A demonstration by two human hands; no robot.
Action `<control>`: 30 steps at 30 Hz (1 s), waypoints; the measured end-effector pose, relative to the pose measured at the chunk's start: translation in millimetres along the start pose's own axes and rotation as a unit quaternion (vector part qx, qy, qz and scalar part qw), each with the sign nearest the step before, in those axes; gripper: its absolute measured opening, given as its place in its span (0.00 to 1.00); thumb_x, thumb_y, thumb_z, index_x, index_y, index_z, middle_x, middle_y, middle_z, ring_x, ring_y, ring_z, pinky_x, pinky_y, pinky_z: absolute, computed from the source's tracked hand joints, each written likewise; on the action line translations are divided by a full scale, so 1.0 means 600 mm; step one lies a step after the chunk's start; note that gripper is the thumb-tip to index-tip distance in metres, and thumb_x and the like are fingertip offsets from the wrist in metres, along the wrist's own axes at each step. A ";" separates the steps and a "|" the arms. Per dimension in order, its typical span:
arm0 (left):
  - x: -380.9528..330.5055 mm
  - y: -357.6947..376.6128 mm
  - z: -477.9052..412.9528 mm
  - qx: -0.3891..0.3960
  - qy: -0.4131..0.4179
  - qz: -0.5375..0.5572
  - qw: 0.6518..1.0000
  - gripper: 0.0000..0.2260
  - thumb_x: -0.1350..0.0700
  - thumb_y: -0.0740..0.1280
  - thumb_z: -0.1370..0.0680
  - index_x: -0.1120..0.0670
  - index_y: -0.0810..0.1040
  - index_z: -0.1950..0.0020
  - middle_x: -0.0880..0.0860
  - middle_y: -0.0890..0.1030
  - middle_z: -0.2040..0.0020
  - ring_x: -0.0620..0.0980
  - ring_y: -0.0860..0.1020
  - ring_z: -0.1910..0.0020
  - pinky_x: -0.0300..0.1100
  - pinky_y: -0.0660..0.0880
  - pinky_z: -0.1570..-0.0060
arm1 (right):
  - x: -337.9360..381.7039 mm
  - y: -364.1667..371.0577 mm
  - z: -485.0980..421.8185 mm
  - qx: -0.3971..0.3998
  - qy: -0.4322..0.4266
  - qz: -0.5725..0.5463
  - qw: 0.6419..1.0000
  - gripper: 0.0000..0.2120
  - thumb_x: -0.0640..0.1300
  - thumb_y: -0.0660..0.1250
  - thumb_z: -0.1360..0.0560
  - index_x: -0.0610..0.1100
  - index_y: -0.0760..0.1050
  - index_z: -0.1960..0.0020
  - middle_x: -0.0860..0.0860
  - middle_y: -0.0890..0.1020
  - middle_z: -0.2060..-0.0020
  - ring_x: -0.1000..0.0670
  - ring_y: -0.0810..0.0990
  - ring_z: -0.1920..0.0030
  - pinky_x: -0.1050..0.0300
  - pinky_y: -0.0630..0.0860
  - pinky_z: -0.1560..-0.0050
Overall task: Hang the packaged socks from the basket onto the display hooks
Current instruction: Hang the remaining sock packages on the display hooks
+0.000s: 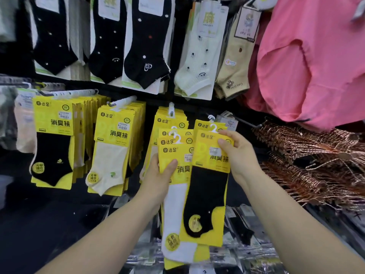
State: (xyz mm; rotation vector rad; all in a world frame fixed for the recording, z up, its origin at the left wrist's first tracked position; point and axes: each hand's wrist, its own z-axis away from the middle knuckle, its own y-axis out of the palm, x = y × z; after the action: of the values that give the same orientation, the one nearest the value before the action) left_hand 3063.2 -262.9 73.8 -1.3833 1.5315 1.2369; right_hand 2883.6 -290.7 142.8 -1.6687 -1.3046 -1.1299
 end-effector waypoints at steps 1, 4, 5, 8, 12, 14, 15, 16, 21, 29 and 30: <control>-0.001 -0.004 -0.004 -0.010 0.008 -0.011 1.000 0.11 0.53 0.63 0.20 0.45 0.70 0.39 0.46 0.81 0.44 0.43 0.81 0.48 0.37 0.76 0.54 | 0.001 -0.007 -0.007 -0.020 -0.004 -0.005 1.000 0.12 0.37 0.64 0.22 0.54 0.78 0.53 0.46 0.81 0.47 0.46 0.82 0.49 0.48 0.82 0.54; -0.002 -0.019 -0.018 -0.023 0.030 -0.032 0.999 0.11 0.54 0.64 0.21 0.45 0.69 0.40 0.42 0.80 0.48 0.33 0.81 0.58 0.27 0.75 0.65 | 0.001 -0.016 -0.037 -0.066 -0.016 0.016 0.998 0.13 0.38 0.62 0.21 0.55 0.77 0.53 0.49 0.81 0.53 0.51 0.81 0.57 0.54 0.82 0.61; -0.001 -0.025 -0.023 -0.027 0.029 -0.040 0.998 0.09 0.54 0.64 0.21 0.44 0.70 0.43 0.41 0.80 0.50 0.31 0.80 0.60 0.25 0.73 0.68 | 0.001 -0.014 -0.047 -0.073 -0.019 0.017 0.997 0.13 0.38 0.62 0.21 0.55 0.77 0.53 0.50 0.81 0.55 0.52 0.81 0.59 0.54 0.81 0.63; 0.003 -0.039 -0.032 -0.039 0.023 -0.071 0.996 0.07 0.53 0.64 0.21 0.41 0.69 0.49 0.40 0.79 0.52 0.32 0.79 0.61 0.27 0.73 0.69 | -0.001 0.002 -0.075 -0.056 -0.021 0.035 0.998 0.13 0.38 0.62 0.21 0.55 0.78 0.54 0.48 0.81 0.51 0.50 0.81 0.56 0.49 0.81 0.57; 0.014 -0.055 -0.037 -0.028 0.017 -0.090 0.995 0.08 0.53 0.64 0.21 0.40 0.70 0.47 0.40 0.80 0.51 0.32 0.80 0.58 0.28 0.72 0.65 | -0.013 0.030 -0.103 -0.046 -0.016 0.098 0.994 0.15 0.39 0.62 0.22 0.58 0.76 0.59 0.46 0.77 0.41 0.45 0.79 0.44 0.42 0.78 0.44; 0.016 -0.058 -0.039 -0.020 0.018 -0.095 0.995 0.09 0.53 0.65 0.21 0.41 0.69 0.45 0.40 0.81 0.51 0.29 0.79 0.58 0.25 0.73 0.67 | -0.018 0.038 -0.114 -0.063 -0.022 0.110 0.992 0.15 0.38 0.62 0.22 0.57 0.75 0.59 0.46 0.77 0.40 0.46 0.78 0.45 0.45 0.78 0.45; 0.016 -0.059 -0.038 -0.018 0.017 -0.095 0.995 0.09 0.53 0.65 0.21 0.41 0.69 0.45 0.39 0.80 0.51 0.29 0.79 0.59 0.24 0.72 0.68 | -0.020 0.041 -0.118 -0.073 -0.022 0.117 0.990 0.14 0.37 0.63 0.22 0.56 0.75 0.58 0.46 0.77 0.40 0.48 0.79 0.48 0.48 0.79 0.48; 0.015 -0.058 -0.038 -0.015 0.015 -0.095 0.995 0.09 0.53 0.65 0.21 0.40 0.69 0.46 0.39 0.80 0.51 0.29 0.79 0.59 0.23 0.72 0.68 | -0.022 0.043 -0.122 -0.089 -0.021 0.128 0.988 0.11 0.38 0.63 0.23 0.54 0.75 0.55 0.45 0.76 0.40 0.49 0.78 0.51 0.52 0.78 0.52; 0.002 -0.044 -0.034 0.001 0.007 -0.066 0.998 0.09 0.53 0.65 0.21 0.38 0.70 0.49 0.37 0.81 0.52 0.30 0.80 0.60 0.23 0.72 0.69 | -0.016 0.043 -0.079 -0.163 -0.081 0.253 0.950 0.13 0.46 0.66 0.23 0.44 0.71 0.41 0.46 0.70 0.41 0.43 0.70 0.41 0.53 0.67 0.43; -0.001 -0.004 -0.014 -0.005 -0.008 -0.006 1.000 0.14 0.51 0.70 0.25 0.41 0.74 0.41 0.48 0.82 0.43 0.51 0.81 0.44 0.54 0.76 0.43 | -0.008 0.061 0.026 0.087 -0.052 0.210 0.972 0.15 0.51 0.75 0.32 0.52 0.69 0.57 0.53 0.69 0.63 0.57 0.72 0.65 0.67 0.70 0.66; -0.001 -0.002 -0.012 -0.003 -0.011 0.005 1.000 0.15 0.51 0.70 0.25 0.43 0.73 0.39 0.48 0.82 0.43 0.52 0.81 0.44 0.55 0.76 0.42 | -0.007 0.056 0.025 0.089 -0.034 0.191 0.977 0.14 0.49 0.75 0.31 0.51 0.70 0.56 0.51 0.70 0.62 0.52 0.75 0.62 0.61 0.74 0.63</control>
State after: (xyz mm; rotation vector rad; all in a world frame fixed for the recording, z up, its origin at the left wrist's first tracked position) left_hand 3065.2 -269.6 76.3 -1.3632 1.5242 1.2595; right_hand 2918.9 -285.9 132.8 -1.7401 -1.0324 -0.7145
